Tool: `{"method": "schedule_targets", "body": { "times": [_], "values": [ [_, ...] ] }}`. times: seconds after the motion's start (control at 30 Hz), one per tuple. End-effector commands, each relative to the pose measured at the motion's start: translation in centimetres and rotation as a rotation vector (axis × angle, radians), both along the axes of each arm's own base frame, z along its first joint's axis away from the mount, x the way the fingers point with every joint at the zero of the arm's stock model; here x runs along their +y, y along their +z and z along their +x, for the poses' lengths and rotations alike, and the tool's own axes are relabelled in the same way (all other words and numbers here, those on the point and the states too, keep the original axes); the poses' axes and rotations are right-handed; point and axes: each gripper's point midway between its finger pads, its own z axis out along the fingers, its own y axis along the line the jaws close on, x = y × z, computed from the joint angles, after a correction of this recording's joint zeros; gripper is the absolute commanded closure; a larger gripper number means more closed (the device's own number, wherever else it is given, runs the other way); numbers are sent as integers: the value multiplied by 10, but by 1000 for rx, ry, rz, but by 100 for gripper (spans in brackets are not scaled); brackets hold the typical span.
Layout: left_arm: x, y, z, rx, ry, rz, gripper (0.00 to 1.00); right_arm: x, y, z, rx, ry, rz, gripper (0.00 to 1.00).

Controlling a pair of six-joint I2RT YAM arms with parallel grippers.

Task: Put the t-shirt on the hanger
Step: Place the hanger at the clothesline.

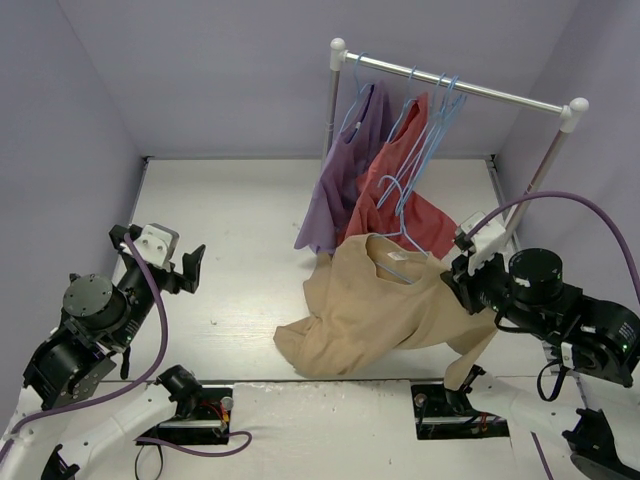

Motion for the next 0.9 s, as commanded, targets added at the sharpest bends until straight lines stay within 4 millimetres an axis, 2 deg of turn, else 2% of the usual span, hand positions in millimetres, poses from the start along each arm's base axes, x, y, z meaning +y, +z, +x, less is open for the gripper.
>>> {"method": "schedule_targets", "body": {
  "times": [0.0, 0.13, 0.3, 0.63, 0.87],
  "values": [
    [-14, 19, 8, -51, -30, -52, 27, -4, 21, 15, -55, -90, 28, 100],
    [-14, 18, 9, -51, -30, -46, 27, -8, 24, 17, -58, -114, 22, 100],
    [-12, 16, 9, -54, -25, -41, 27, -3, 28, 15, -41, -79, 11, 100],
    [-12, 9, 9, -51, -25, -30, 27, -6, 29, 25, -31, -132, -23, 100],
    [-17, 5, 11, -63, -37, -34, 27, -14, 24, 35, -4, -276, 3, 100]
  ]
}}
